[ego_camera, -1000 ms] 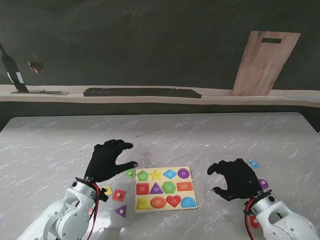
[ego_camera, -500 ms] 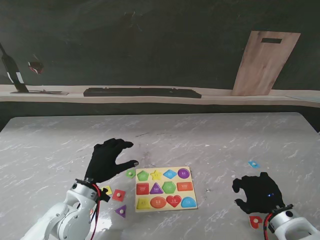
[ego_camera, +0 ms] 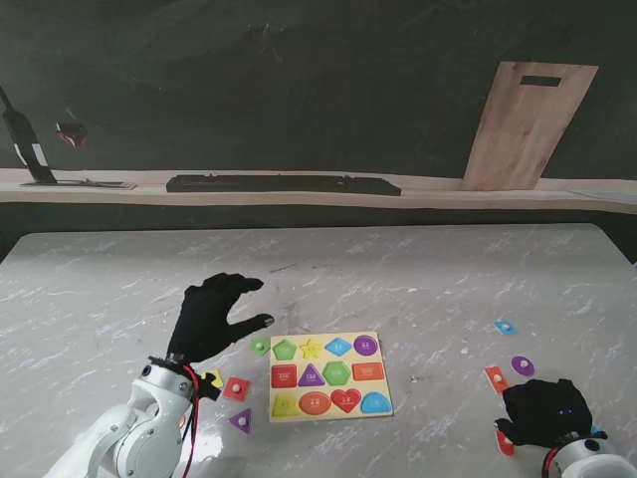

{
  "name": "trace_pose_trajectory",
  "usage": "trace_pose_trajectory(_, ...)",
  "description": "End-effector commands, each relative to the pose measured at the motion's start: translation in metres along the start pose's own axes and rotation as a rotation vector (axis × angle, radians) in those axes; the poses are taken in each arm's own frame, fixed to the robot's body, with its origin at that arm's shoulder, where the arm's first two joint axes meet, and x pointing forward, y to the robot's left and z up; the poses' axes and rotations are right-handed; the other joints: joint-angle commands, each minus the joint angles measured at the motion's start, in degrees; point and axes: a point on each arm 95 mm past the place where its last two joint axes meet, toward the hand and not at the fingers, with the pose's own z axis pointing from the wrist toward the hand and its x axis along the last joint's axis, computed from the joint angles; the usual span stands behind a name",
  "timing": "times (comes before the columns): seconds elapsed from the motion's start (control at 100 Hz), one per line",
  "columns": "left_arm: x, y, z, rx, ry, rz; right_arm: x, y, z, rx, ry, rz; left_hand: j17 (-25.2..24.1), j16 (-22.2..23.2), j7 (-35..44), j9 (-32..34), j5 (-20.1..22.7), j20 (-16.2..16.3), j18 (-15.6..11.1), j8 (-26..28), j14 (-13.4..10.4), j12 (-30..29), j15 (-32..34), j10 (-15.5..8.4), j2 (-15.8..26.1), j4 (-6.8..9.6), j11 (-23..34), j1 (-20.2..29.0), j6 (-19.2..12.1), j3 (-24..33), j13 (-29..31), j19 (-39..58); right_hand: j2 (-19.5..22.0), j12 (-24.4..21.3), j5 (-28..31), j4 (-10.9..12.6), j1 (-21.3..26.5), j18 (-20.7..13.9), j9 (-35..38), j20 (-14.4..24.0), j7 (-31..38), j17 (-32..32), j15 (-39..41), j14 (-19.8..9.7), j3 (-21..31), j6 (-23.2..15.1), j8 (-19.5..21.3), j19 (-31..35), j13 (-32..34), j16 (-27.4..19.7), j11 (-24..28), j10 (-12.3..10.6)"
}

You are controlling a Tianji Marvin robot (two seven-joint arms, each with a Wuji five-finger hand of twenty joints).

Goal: Fit puzzle pieces into a puzzle board

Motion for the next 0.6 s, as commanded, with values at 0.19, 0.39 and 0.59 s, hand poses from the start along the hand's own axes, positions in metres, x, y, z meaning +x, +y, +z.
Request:
trace_pose_trajectory(0.19,0.002,-0.002,-0.001,0.025,-0.020,0.010,0.000,-0.013,0.001,0.067,-0.025,0.015,-0.26,0.46,-0.68,0.33,1.46,0.06,-9.38,-0.05,1.31,0.35,-0.84,0.40,1.47,1.61,-0.91,0.58,-0.21,-0.51,0.87,0.54,-0.55,-0.55,3.64,-0.53,-1.22,3.12,3.22,1.17,0.52,1.38,1.86,1.83,0.04,0.56,0.03,2.79,2.68,0.52,1.59,1.93)
trace_pose_trajectory(0.39,0.002,-0.002,-0.001,0.025,-0.027,0.010,-0.001,-0.018,0.004,0.102,-0.051,0.030,-0.32,0.45,-0.68,0.15,1.50,0.04,-9.32,-0.02,1.40,0.33,-0.79,0.61,1.54,1.63,-0.94,0.70,-0.18,-0.50,0.70,0.67,0.39,-0.76,4.73,-1.05,-0.51,3.39,4.18,1.23,0.70,1.72,2.20,2.17,-0.10,0.41,-0.48,3.25,3.39,0.47,1.63,2.07)
trace_pose_trajectory(0.59,0.001,-0.002,-0.001,0.021,-0.030,0.010,-0.002,-0.025,0.007,0.140,-0.068,0.047,-0.36,0.42,-0.76,0.09,1.51,-0.03,-9.29,-0.02,1.40,0.28,-0.76,0.61,1.58,1.63,-1.00,0.76,-0.12,-0.51,0.66,0.70,0.88,-0.99,5.11,-1.27,0.04,3.37,4.51,1.19,0.74,1.76,2.11,2.36,-0.43,0.26,-1.12,3.42,3.52,0.30,1.41,2.09)
